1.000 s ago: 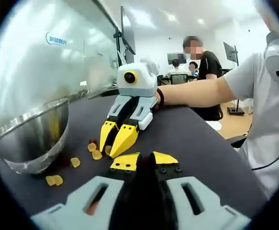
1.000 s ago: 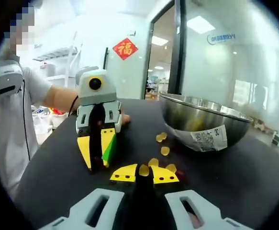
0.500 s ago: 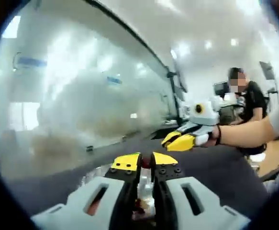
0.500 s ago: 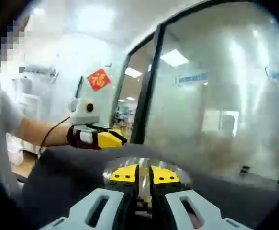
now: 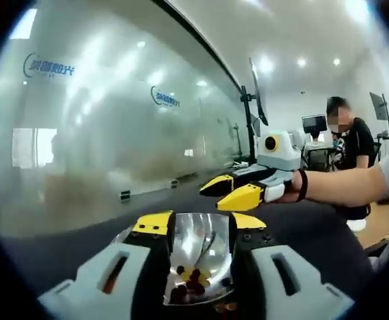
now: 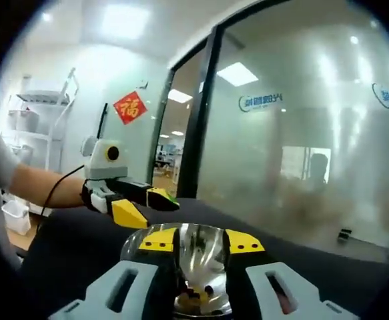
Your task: Pick candy and put bowl
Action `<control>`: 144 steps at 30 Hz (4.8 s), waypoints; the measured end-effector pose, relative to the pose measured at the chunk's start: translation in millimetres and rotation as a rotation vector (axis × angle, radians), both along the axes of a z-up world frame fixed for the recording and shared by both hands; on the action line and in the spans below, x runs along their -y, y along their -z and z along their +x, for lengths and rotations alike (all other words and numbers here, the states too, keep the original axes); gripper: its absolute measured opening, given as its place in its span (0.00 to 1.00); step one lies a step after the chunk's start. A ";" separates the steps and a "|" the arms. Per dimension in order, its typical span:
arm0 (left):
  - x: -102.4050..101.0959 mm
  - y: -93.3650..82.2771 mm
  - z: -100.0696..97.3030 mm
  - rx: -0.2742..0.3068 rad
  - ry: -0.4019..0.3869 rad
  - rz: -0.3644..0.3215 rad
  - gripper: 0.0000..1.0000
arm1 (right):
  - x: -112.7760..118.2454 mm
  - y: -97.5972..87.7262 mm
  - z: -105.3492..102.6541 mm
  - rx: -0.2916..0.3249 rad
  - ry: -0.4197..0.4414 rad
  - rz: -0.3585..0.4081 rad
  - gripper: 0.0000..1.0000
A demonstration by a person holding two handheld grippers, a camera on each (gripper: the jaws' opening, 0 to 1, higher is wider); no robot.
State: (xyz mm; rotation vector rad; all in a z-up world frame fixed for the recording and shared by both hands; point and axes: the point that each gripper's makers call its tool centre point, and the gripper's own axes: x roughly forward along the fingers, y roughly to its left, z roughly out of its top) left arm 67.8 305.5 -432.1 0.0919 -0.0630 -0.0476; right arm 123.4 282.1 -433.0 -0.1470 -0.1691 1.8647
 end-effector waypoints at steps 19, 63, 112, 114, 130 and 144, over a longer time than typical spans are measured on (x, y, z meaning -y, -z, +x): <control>25.2 118.9 -118.1 -0.243 0.103 0.108 0.20 | 151.6 119.3 13.1 0.051 -0.169 -0.240 0.18; 30.9 143.8 -30.0 -0.297 0.384 0.158 0.07 | 71.0 152.1 -27.7 0.059 -0.391 -0.337 0.09; 62.7 44.2 -34.7 -0.102 0.325 0.175 0.00 | 66.1 44.0 -51.7 0.055 -0.362 -0.058 0.04; 57.8 34.9 -29.1 -0.089 0.306 0.186 0.00 | 55.4 33.3 -45.4 0.077 -0.323 -0.037 0.04; 23.5 20.7 -8.7 -0.058 0.210 0.152 0.01 | 5.6 19.8 -3.9 -0.020 -0.117 -0.015 0.13; 48.8 36.8 -58.7 -0.044 0.249 0.165 0.01 | 80.3 50.0 -9.9 0.021 -0.177 -0.029 0.18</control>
